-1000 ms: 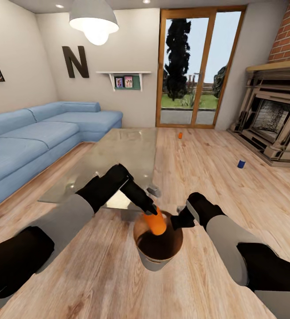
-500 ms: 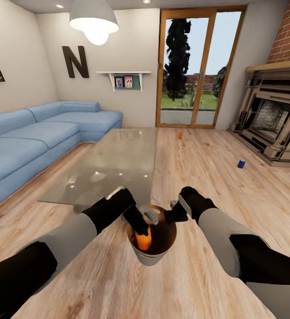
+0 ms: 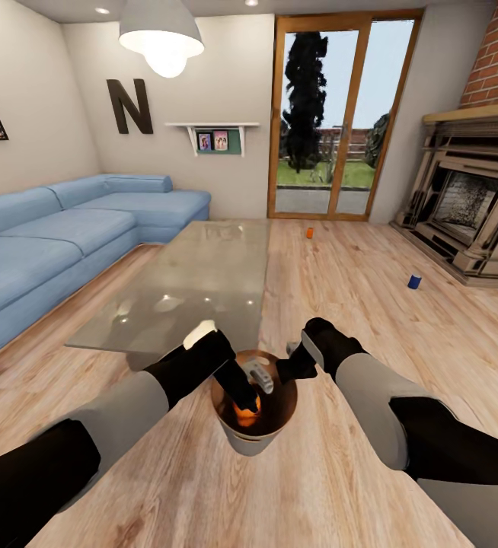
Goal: Put the three can of soda from the living room inside the tash can in the kitchen.
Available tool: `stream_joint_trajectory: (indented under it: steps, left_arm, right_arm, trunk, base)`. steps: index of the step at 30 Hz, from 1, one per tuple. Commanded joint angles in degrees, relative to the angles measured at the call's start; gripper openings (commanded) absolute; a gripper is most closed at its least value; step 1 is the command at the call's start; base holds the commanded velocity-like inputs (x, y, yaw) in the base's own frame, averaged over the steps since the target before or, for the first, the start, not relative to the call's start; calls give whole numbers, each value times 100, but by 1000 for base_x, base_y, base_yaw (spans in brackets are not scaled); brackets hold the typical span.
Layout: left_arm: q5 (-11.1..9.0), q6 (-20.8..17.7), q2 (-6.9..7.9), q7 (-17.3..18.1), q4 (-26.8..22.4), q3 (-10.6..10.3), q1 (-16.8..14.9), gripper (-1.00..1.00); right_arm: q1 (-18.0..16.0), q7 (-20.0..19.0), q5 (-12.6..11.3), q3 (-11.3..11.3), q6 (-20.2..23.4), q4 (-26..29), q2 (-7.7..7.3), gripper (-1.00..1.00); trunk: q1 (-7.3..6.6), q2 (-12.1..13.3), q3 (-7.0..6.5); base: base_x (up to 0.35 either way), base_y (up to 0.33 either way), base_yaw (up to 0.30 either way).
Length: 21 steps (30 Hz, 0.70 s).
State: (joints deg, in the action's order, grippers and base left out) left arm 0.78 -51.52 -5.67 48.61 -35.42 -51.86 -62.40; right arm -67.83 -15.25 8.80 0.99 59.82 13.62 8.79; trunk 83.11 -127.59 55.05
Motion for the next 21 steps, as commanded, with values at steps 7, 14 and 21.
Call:
stream_joint_trajectory:
  steps: [7,14,21]
  left_arm:
    - [-2,198,21,4,2,0,0,100]
    - [-70,181,92,92,-728,195,2,100]
    - [-93,-278,720,240,-2778,2567,23,100]
  right_arm:
    - [-2,-31,-195,60,18,0,-13,-100]
    - [0,-31,-200,84,18,-1,-62,-100]
    - [12,-41,-205,96,18,0,-124,-100]
  trunk:
    - [0,0,-1]
    - [0,0,-1]
    - [0,0,-1]
  base:
    - [0,0,0]
    - [0,0,0]
    - [0,0,0]
